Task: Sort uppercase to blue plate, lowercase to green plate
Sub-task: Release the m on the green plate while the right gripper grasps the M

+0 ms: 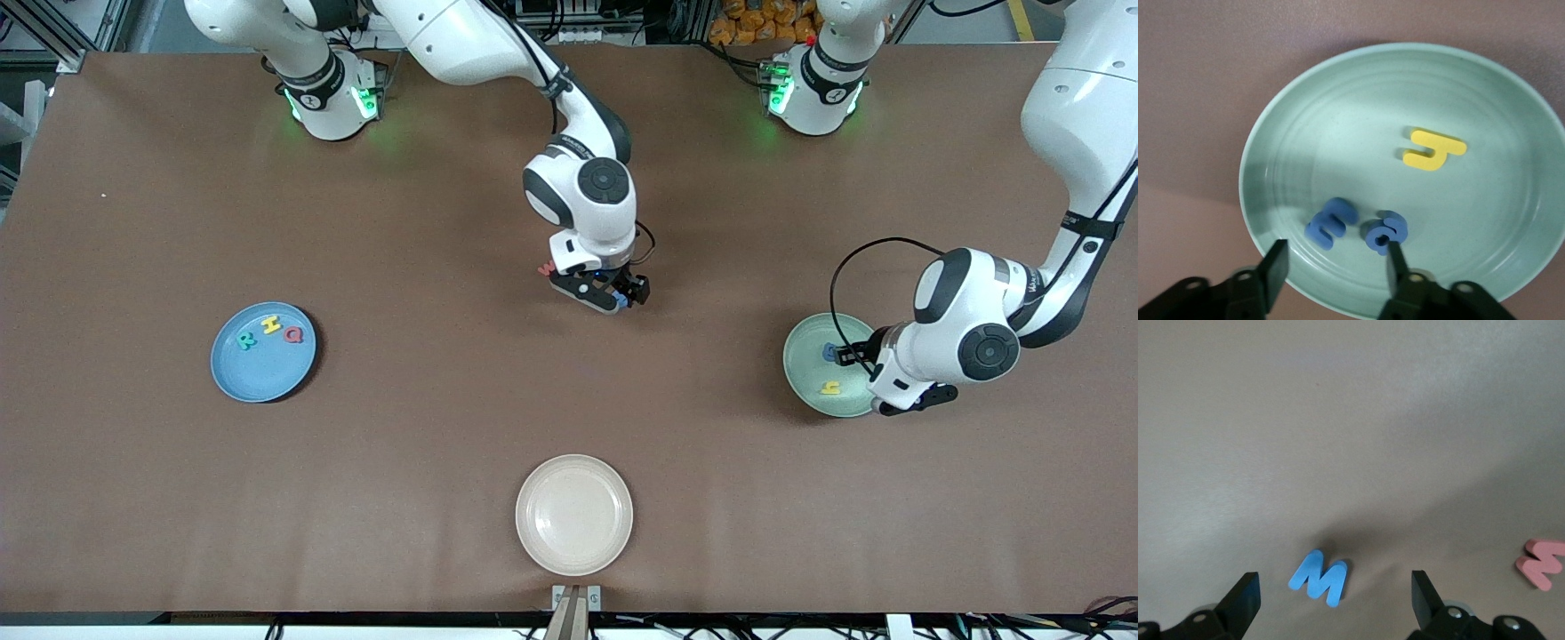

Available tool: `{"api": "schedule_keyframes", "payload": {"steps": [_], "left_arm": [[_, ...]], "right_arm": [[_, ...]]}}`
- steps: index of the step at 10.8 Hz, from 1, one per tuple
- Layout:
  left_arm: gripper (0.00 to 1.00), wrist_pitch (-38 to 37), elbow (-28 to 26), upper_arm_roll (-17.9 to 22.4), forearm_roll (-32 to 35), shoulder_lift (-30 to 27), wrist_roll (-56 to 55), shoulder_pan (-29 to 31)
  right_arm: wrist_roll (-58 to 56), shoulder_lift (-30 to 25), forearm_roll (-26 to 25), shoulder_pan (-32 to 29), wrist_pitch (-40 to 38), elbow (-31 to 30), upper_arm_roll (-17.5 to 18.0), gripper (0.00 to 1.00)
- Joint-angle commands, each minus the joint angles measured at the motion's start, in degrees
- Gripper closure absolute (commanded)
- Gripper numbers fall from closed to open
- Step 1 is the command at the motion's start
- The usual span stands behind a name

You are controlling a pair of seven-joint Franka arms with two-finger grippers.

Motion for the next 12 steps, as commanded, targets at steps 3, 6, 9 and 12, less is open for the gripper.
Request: {"api": "schedule_keyframes", "payload": {"steps": [3, 6, 9, 12], "left_arm": [[0.0, -1.49, 1.83, -1.21, 0.85, -4.45, -0.04, -0.5], [0.0, -8.67, 5.59, -5.85, 0.41, -7.1, -0.3, -0.41], [0.0, -16.25, 9.83, -9.9, 0.41, -8.85, -0.39, -0.23], [0.0, -16.61, 9.92, -13.76, -0.2, -11.75, -0.48, -0.15]], "right_arm": [[3.8, 5.32, -1.91, 0.1, -3.5, 8.53, -0.18, 0.02], [4.67, 6.81, -1.91, 0.54, -3.5, 9.5, -0.18, 0.05], [4.68, 7.17, -1.91, 0.37, -2.97, 9.5, 0.79, 0.14], [4.59, 7.34, -2.0, 0.45, -2.88, 9.5, 0.88, 0.32]]}}
